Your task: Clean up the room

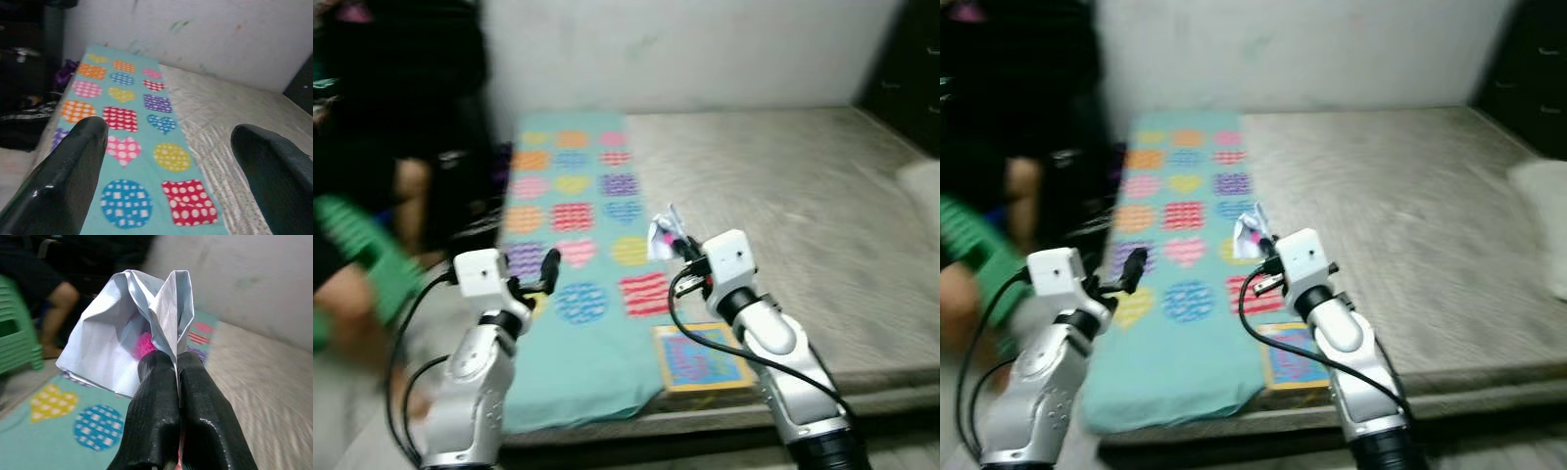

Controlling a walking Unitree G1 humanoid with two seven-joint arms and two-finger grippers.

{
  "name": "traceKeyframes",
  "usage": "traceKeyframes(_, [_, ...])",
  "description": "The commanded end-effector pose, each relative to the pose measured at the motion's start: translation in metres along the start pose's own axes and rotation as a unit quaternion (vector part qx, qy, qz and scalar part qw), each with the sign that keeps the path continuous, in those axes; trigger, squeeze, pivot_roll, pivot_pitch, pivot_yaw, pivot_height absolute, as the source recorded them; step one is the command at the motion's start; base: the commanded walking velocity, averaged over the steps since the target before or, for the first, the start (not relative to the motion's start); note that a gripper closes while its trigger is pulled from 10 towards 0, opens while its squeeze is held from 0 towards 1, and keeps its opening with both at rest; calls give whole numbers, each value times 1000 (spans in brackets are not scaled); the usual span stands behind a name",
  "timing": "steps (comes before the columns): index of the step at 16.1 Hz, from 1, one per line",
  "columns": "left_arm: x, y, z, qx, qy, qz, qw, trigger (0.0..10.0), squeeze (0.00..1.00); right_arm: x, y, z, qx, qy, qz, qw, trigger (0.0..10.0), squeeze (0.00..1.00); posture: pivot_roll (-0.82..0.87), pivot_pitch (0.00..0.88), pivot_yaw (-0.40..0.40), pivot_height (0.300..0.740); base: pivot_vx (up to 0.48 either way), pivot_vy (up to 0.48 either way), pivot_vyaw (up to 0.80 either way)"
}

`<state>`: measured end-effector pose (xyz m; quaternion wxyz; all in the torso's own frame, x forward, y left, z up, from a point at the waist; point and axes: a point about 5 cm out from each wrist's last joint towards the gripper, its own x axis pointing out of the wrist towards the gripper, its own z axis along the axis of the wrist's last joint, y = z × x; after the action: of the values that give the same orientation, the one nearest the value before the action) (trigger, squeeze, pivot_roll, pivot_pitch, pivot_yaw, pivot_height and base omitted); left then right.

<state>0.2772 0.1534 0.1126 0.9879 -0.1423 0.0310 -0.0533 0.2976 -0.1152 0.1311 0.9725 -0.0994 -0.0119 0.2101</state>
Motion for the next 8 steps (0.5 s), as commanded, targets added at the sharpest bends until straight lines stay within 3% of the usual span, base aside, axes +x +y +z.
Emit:
traceKeyframes(1, [2,-2,1,8,-1,0,1000,10000,0,2,1,10,-13,-20,7,1000,10000,0,-220,0,21,740,0,0,800])
traceKeyframes(8, [3,0,1,14,-2,10,1000,10000,0,2,2,8,-21,-15,3,1000,10000,0,-220,0,21,740,0,0,800])
